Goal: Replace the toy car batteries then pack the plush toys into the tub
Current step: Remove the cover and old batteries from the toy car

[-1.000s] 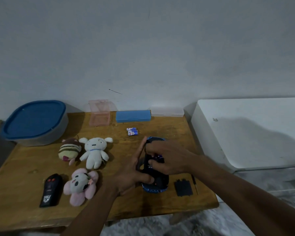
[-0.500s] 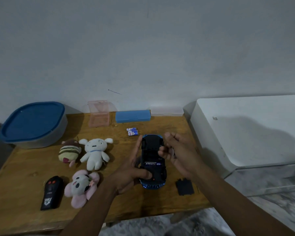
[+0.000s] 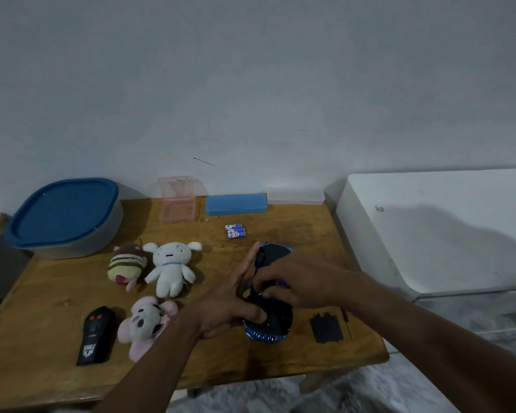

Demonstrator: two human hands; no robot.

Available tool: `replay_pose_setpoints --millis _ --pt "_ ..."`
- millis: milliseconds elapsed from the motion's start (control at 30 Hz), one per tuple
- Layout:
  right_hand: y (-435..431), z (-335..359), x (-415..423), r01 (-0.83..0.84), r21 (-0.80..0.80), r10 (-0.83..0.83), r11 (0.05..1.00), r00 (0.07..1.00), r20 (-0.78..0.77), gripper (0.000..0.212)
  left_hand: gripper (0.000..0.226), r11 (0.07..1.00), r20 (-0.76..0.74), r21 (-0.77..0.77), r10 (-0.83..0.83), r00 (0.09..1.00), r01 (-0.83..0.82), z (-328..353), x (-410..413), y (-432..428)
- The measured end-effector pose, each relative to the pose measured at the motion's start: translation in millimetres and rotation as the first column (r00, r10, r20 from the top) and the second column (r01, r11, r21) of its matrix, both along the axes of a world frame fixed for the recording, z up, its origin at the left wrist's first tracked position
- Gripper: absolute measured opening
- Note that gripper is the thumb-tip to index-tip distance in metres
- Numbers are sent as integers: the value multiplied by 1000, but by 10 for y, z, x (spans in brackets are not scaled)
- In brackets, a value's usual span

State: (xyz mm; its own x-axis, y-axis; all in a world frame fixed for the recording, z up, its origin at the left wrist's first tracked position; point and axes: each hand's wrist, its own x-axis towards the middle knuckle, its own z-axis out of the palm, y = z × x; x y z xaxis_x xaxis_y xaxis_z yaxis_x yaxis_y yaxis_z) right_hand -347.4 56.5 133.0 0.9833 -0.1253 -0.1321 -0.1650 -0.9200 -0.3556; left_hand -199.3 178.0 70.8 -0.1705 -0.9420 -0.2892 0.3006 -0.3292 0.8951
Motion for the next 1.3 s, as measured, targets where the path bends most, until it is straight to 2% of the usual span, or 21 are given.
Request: replay_pose_setpoints --millis 133,367,433,500,633,733,867,967,1133,1233,1300 --pt "-13 -23 -3 -37 7 37 999 999 14 20 115 1000 -22 6 15 1000 -15 2 -17 33" --pt "-18 -40 -40 25 46 -25 999 1000 -4 19 115 999 -31 9 40 999 -39 21 -47 13" --pt "-23 -69 -60 101 9 -101 995 995 15 17 115 995 -44 -2 97 994 -97 -9 -63 7" --pt "-20 -91 -90 250 -24 -248 968 966 73 18 117 976 -39 -13 217 975 -217 -52 -88 -19" --pt "57 -119 -108 543 3 -536 840 829 162 18 120 918 60 -74 393 917 -389 -94 -174 -109" --pt "117 -176 -34 682 107 -690 723 711 132 17 121 894 123 -103 447 886 -436 -137 -219 -149" --pt "117 -268 85 826 290 -867 482 498 21 15 122 864 205 -183 501 841 -469 -160 -253 -170" --pt "138 -312 117 847 405 -923 344 384 -20 16 122 846 262 -241 528 808 -475 -116 -272 -183" --pt "131 -317 133 771 629 -960 97 240 -146 20 118 871 236 -234 482 844 -432 -85 -217 -181" --pt "154 -272 129 681 732 -955 -9 212 -209 23 116 890 166 -188 446 879 -416 -86 -159 -174" --pt "190 -235 106 634 773 -949 -3 241 -202 20 116 896 120 -160 433 893 -413 -87 -132 -166"
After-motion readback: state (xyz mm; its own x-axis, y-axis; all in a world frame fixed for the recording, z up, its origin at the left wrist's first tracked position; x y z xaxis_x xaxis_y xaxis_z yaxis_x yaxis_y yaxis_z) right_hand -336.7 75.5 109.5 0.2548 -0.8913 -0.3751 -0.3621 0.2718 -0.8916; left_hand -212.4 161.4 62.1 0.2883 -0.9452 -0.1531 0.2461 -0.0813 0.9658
